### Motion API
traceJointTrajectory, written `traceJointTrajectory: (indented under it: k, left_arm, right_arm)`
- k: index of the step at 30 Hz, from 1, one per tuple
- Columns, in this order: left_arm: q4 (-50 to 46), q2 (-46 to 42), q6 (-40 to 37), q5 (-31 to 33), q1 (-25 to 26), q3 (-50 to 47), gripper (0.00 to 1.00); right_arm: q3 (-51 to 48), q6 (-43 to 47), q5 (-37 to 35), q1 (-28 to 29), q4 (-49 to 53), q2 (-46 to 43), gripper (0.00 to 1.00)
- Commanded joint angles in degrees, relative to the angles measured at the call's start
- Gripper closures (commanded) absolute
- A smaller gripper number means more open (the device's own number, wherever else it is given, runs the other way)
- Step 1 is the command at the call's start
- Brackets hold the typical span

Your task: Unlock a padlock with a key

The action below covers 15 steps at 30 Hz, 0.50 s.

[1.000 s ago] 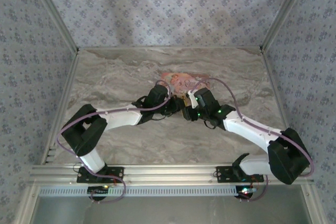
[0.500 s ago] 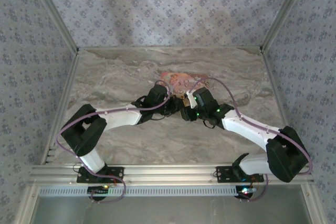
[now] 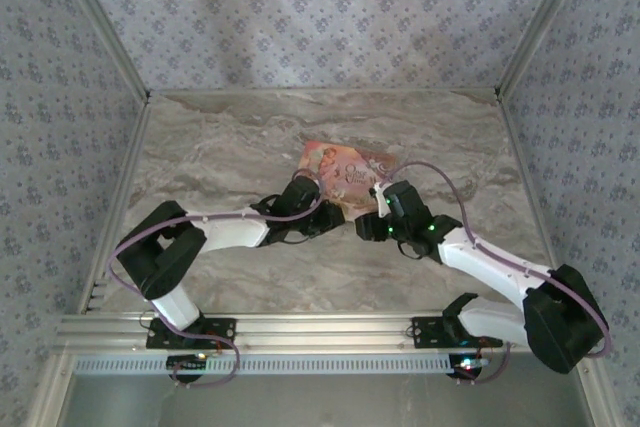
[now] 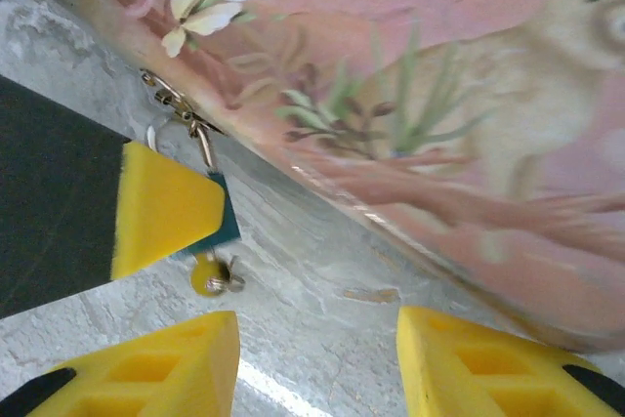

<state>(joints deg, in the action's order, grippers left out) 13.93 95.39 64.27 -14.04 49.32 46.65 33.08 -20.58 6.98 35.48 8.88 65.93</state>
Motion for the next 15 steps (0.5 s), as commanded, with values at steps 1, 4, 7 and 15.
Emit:
traceJointTrajectory:
  k: [1,4,7,15]
  left_arm:
    - [-0.4,0.0,-1.9,2.3,0.6,0.5,0.74]
    - [-0.6,-0.2,-2.3,3.2,0.7,0.2,0.69]
    - [-1.0,-0.8,-2.9,3.9,0.6,0.2,0.68]
    - [-2.4,-2.0,-4.2,5.3,0.5,-0.1,0.67]
  right_arm:
    - [-1.2,-2.5,0.8,-0.5,-2.1,0.6,0.52]
    - [-1.5,-2.9,1.6,-0.8,-3.3,1.3,0.52]
    - [-1.4,-3.1,1.9,-0.9,-3.9,1.8,0.53]
    - [-1.8,-3.2,2.2,-0.9,-4.1,0.9,0.53]
